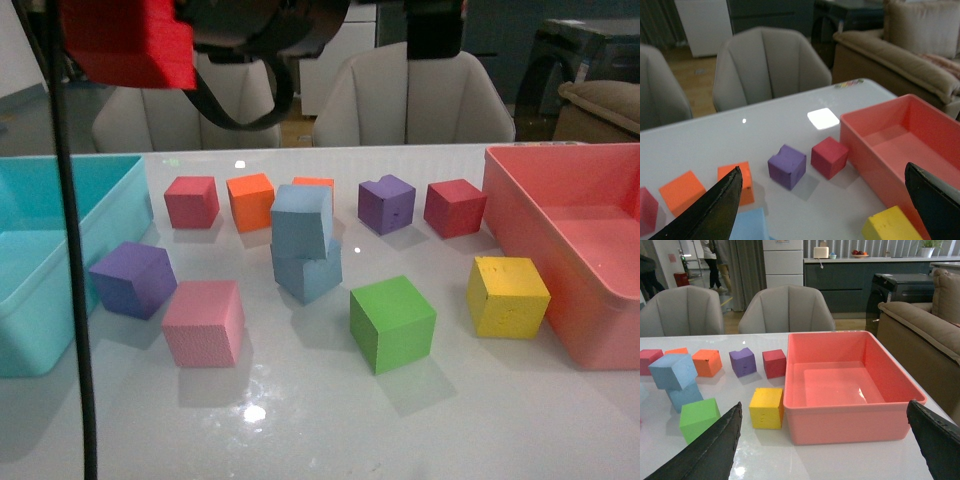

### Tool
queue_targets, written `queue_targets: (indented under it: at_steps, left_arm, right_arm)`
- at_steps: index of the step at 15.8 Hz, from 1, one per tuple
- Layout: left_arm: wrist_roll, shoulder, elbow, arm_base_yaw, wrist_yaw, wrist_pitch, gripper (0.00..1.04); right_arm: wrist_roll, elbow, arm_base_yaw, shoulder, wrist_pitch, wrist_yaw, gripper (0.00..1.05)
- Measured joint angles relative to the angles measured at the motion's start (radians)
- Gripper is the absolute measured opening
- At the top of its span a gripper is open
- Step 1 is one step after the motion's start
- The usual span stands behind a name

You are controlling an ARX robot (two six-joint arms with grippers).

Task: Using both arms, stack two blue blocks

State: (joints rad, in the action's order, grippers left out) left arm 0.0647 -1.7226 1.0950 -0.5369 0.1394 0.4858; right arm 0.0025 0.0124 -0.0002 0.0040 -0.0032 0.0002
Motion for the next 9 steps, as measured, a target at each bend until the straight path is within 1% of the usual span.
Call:
queue_targets:
  at_steps: [2,3,4,5,7,8,9]
  left_arm:
    - [-0.075,0.135,-0.130,-0.030,-0.008,0.052,0.98]
    - [-0.081,0.150,-0.150,-0.031,0.010,0.069,0.97]
    - [-0.080,0.163,-0.175,-0.037,0.061,0.113,0.94]
    - [-0.078,0.169,-0.190,-0.039,0.090,0.136,0.93]
    - [-0.073,0.212,-0.255,-0.031,0.196,0.185,0.85]
    - [-0.073,0.225,-0.274,-0.027,0.219,0.195,0.84]
    - [-0.072,0.288,-0.357,-0.004,0.290,0.214,0.76]
  right_arm:
    - [0.000,0.000,0.000,0.000,0.000,0.000,0.98]
    - [0.000,0.000,0.000,0.000,0.000,0.000,0.98]
    - [0.000,0.000,0.000,0.000,0.000,0.000,0.98]
    - [0.000,0.000,0.000,0.000,0.000,0.000,0.98]
    - [0.000,0.000,0.000,0.000,0.000,0.000,0.98]
    - [0.000,0.000,0.000,0.000,0.000,0.000,0.98]
    - [0.000,0.000,0.000,0.000,0.000,0.000,0.98]
